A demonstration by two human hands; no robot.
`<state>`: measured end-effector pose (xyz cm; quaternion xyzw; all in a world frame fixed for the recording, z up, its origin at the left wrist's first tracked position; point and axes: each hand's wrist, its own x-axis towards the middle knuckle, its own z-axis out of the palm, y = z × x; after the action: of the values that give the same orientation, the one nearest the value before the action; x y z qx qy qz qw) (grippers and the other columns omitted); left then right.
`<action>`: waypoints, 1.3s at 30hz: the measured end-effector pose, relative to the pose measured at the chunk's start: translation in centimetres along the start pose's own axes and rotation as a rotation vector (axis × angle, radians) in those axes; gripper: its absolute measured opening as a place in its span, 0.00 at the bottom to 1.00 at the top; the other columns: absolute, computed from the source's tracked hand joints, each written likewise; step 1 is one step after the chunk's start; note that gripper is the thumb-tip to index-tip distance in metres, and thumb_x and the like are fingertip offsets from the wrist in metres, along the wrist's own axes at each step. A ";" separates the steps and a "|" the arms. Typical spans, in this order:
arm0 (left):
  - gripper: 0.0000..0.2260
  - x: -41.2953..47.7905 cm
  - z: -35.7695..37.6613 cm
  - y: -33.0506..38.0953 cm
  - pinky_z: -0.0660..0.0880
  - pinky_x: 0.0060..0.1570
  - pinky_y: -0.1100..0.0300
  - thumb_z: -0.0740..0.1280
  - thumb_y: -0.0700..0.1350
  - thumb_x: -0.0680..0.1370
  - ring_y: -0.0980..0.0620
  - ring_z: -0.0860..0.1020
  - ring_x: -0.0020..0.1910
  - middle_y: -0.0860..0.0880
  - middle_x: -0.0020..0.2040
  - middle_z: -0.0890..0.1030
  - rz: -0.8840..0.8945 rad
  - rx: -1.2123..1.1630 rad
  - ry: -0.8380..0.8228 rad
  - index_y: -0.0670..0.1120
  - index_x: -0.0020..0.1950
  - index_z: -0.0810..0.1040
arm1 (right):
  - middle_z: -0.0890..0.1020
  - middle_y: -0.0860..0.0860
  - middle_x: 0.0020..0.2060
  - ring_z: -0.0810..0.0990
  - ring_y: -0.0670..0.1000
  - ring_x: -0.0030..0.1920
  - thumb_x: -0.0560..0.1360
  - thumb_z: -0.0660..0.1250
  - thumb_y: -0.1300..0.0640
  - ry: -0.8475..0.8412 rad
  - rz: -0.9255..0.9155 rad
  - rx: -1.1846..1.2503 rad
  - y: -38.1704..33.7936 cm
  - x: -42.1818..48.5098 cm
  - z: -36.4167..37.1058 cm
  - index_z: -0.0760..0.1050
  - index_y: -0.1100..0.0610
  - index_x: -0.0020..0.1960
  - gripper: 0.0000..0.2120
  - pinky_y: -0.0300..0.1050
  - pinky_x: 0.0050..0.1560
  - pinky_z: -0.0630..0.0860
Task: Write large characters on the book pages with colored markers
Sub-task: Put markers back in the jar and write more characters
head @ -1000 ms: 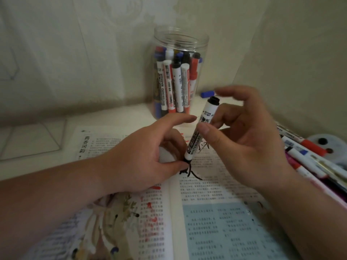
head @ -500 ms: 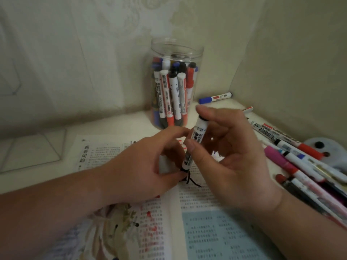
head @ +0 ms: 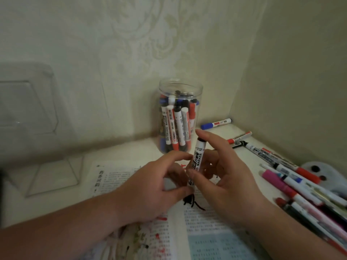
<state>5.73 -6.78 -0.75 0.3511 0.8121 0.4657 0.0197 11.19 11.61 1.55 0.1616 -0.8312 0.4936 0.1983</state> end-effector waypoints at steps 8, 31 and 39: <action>0.21 1.1 -3.0 0.7 0.73 0.46 0.68 0.75 0.52 0.72 0.61 0.77 0.52 0.62 0.56 0.75 -0.124 0.166 0.359 0.65 0.59 0.70 | 0.84 0.45 0.42 0.81 0.48 0.37 0.76 0.75 0.58 0.086 0.136 -0.053 0.0 0.8 -1.1 0.66 0.36 0.65 0.27 0.41 0.41 0.78; 0.39 6.8 -0.7 -0.5 0.77 0.61 0.51 0.82 0.57 0.63 0.54 0.77 0.60 0.54 0.63 0.76 -0.098 0.273 0.527 0.53 0.69 0.68 | 0.80 0.48 0.34 0.78 0.48 0.31 0.79 0.69 0.55 0.695 0.001 0.331 -2.3 1.8 -6.4 0.79 0.49 0.47 0.02 0.40 0.33 0.77; 0.43 6.9 0.1 -0.6 0.66 0.67 0.57 0.82 0.54 0.64 0.52 0.68 0.66 0.49 0.69 0.73 0.094 0.543 0.456 0.48 0.74 0.68 | 0.76 0.49 0.27 0.72 0.46 0.25 0.78 0.65 0.70 0.768 0.107 0.544 -1.4 2.4 -7.6 0.79 0.56 0.36 0.16 0.41 0.28 0.68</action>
<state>0.24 -2.82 0.81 0.2677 0.8727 0.2995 -0.2776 11.09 17.53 7.09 -0.0298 -0.5453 0.7271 0.4160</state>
